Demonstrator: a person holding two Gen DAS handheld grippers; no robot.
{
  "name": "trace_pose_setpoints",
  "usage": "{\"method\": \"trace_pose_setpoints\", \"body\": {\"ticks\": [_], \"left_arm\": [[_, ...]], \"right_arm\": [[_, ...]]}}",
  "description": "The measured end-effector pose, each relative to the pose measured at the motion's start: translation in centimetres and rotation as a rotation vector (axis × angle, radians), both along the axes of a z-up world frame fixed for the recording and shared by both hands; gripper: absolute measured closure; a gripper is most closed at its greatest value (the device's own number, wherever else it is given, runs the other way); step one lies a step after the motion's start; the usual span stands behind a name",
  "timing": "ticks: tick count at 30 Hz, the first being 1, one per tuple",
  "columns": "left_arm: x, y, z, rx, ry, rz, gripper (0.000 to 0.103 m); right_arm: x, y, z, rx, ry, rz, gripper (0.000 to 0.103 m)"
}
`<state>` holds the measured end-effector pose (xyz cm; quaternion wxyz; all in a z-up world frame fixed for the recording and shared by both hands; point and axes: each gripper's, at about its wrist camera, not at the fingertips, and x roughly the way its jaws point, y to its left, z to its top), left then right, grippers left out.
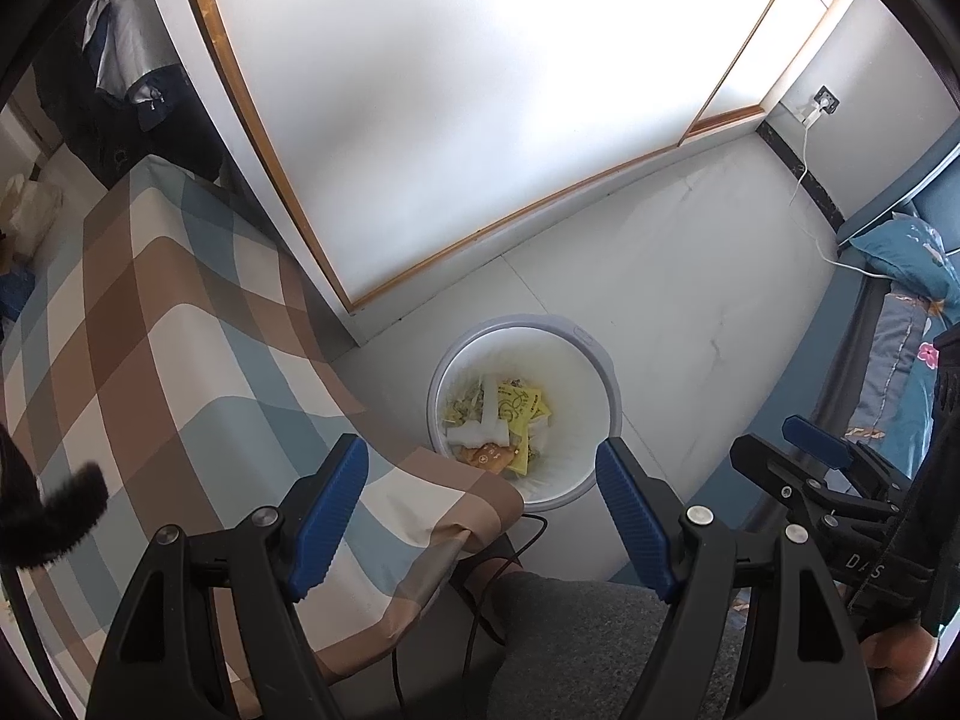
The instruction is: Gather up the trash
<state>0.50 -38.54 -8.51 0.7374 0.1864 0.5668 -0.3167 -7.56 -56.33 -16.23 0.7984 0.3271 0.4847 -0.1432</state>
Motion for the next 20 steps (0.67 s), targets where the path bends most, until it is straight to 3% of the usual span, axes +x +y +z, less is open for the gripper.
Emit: {"method": "trace_pose_setpoints", "body": {"ticks": [20], "left_arm": [[-0.04, 0.41, 0.43, -0.012, -0.038, 0.034, 0.027]], "right_arm": [[-0.06, 0.04, -0.1, -0.004, 0.01, -0.001, 0.012]]}}
